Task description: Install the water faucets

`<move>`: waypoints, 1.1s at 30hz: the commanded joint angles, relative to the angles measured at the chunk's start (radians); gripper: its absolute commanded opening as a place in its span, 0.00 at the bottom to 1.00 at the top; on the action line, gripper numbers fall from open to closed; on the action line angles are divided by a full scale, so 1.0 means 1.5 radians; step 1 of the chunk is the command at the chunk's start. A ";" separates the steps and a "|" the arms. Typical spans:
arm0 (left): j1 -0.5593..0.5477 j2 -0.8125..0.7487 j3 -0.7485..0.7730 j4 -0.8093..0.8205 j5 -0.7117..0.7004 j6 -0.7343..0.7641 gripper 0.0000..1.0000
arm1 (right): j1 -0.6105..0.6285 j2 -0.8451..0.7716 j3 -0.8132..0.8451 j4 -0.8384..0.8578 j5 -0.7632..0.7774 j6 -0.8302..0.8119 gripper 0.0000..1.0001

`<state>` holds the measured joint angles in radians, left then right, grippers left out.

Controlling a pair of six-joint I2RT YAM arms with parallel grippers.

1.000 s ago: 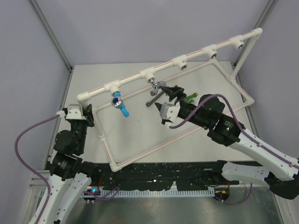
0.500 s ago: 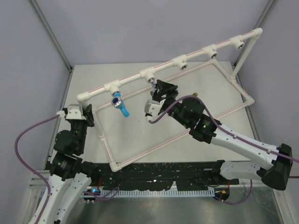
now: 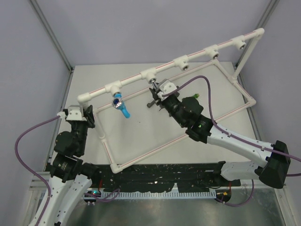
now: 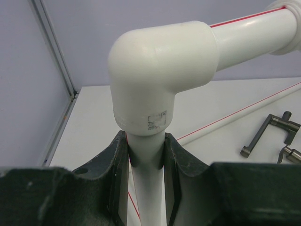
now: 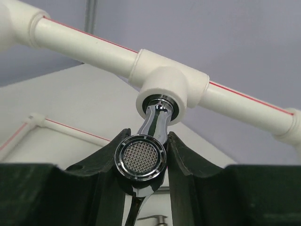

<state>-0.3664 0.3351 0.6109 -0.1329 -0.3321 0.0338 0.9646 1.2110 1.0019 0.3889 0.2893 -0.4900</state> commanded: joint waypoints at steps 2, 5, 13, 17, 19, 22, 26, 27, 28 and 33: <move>-0.003 0.000 -0.009 -0.032 0.017 0.018 0.00 | 0.003 -0.026 0.008 0.126 0.042 0.548 0.05; -0.003 0.000 -0.009 -0.033 0.017 0.017 0.00 | 0.003 -0.026 -0.022 0.179 0.099 0.744 0.05; -0.004 -0.003 -0.012 -0.032 0.016 0.017 0.00 | 0.003 -0.030 -0.053 0.248 0.220 1.127 0.08; -0.004 -0.002 -0.011 -0.031 0.014 0.018 0.00 | 0.002 -0.046 -0.055 0.257 0.225 1.009 0.30; -0.004 -0.003 -0.012 -0.030 0.013 0.018 0.00 | -0.007 -0.055 -0.053 0.248 0.192 0.902 0.42; -0.004 0.000 -0.013 -0.030 0.014 0.018 0.00 | -0.011 -0.075 -0.047 0.188 0.142 0.760 0.56; -0.005 0.000 -0.012 -0.031 0.011 0.018 0.00 | -0.011 -0.127 -0.056 0.133 0.146 0.580 0.60; -0.006 0.001 -0.012 -0.030 0.011 0.018 0.00 | -0.011 -0.136 -0.056 0.125 0.148 0.526 0.61; -0.005 0.000 -0.013 -0.030 0.011 0.018 0.00 | -0.011 -0.155 -0.055 0.106 0.149 0.499 0.61; -0.005 0.002 -0.011 -0.031 0.010 0.019 0.00 | -0.011 -0.201 -0.022 0.033 0.072 0.222 0.61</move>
<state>-0.3729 0.3290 0.6071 -0.1310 -0.3069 0.0299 0.9474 0.9512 0.9051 0.5251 0.4881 0.2577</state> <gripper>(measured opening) 0.308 0.611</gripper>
